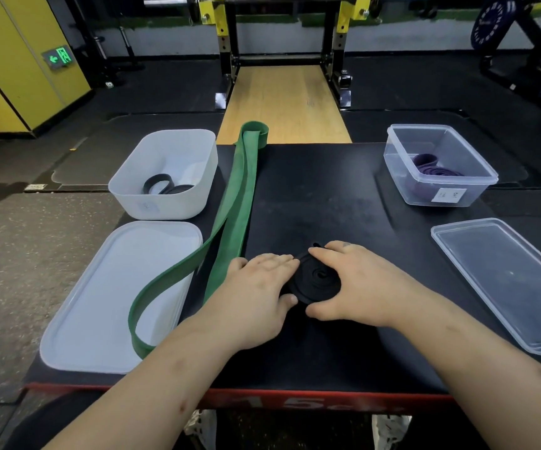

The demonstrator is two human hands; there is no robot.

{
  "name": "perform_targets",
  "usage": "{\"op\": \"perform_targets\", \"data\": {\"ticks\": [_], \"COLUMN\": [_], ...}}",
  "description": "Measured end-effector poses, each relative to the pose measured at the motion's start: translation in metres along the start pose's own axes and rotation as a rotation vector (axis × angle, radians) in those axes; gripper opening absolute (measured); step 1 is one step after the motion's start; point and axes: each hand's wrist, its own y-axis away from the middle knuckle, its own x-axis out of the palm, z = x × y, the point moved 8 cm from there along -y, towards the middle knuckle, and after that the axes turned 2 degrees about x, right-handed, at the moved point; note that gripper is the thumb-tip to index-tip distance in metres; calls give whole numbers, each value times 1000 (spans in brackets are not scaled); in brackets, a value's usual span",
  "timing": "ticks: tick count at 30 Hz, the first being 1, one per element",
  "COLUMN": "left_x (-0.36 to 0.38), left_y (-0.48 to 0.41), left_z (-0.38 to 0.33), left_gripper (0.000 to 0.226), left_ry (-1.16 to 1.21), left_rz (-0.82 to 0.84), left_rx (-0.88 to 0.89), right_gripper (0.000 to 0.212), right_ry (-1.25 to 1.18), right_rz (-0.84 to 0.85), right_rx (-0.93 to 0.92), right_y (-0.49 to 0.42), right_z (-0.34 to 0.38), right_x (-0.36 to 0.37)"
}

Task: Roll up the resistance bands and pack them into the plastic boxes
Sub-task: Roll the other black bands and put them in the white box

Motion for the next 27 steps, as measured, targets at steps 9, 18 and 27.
{"op": "perform_targets", "data": {"ticks": [9,18,27], "left_x": [-53,-117,-128], "left_y": [-2,-14,-14], "left_z": [13,105,220], "left_gripper": [65,66,46], "left_ry": [-155,-220,-172], "left_rz": [-76,-112,-200], "left_rx": [3,-144,-291], "right_gripper": [114,98,81], "right_ry": [-7,48,132], "right_rz": [-95,-153,-174], "right_rx": [-63,-170,-231], "right_y": [-12,-89,-200], "right_z": [19,92,171], "right_x": [-27,-73,-95]}}
